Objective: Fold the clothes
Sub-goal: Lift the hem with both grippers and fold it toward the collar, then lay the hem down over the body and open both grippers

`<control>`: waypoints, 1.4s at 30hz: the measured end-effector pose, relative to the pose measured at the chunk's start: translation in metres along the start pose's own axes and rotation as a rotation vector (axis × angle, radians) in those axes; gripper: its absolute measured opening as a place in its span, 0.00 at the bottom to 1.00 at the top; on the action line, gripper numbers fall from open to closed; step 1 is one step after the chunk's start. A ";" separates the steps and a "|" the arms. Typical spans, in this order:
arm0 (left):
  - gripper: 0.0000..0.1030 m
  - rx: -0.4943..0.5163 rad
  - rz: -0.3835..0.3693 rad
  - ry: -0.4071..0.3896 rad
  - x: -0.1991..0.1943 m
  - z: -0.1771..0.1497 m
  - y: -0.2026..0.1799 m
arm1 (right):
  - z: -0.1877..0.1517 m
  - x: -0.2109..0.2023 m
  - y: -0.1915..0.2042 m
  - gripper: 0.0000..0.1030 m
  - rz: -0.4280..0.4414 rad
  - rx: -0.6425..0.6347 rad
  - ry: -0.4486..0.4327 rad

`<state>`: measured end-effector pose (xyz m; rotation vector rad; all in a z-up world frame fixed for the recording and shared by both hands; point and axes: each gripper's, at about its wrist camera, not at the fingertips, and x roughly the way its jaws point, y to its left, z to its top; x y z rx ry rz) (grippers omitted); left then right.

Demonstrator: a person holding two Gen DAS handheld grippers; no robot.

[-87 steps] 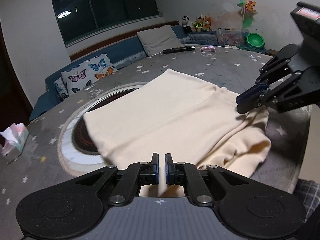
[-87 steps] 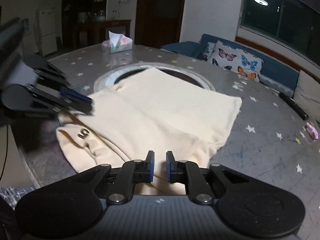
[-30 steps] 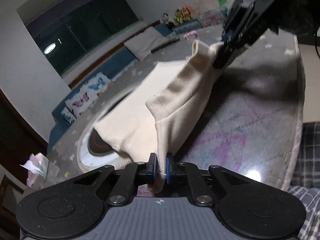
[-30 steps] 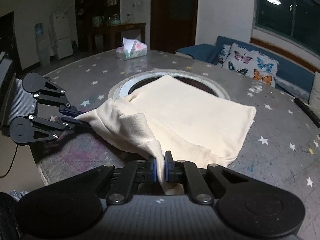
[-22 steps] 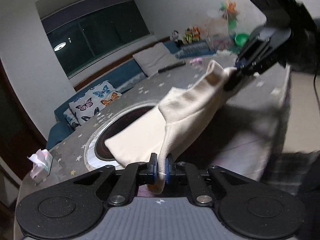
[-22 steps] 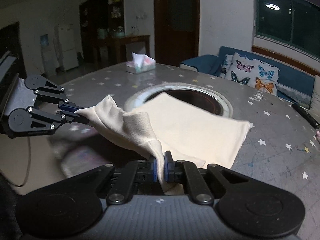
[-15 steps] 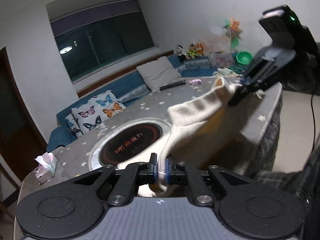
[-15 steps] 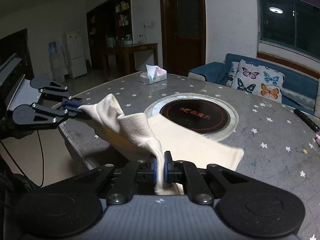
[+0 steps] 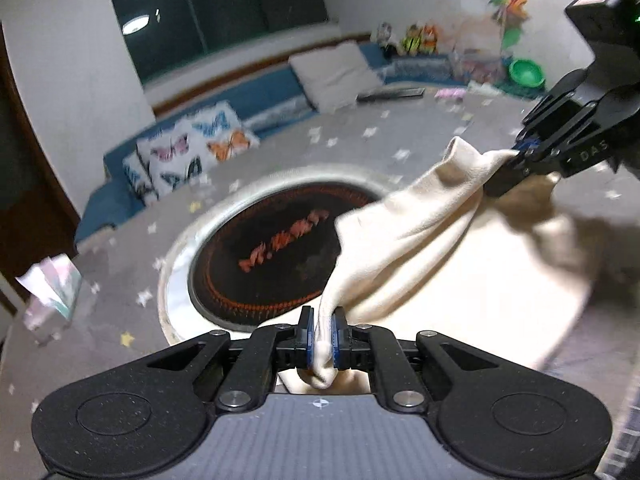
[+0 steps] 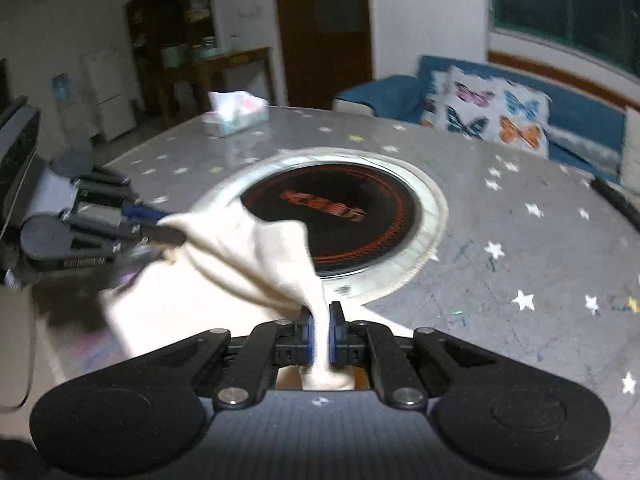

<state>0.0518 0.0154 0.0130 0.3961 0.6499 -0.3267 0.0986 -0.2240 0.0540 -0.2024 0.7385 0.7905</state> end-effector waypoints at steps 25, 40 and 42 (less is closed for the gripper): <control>0.20 -0.140 -0.061 -0.004 0.024 0.037 -0.013 | 0.006 0.041 0.026 0.26 -0.108 0.007 -0.033; 0.21 -0.160 -0.020 0.023 0.045 0.024 -0.013 | -0.006 0.049 0.050 0.26 -0.141 -0.102 -0.048; 0.21 -0.160 -0.021 0.022 0.044 0.024 -0.013 | -0.004 0.046 0.054 0.26 -0.148 -0.118 -0.057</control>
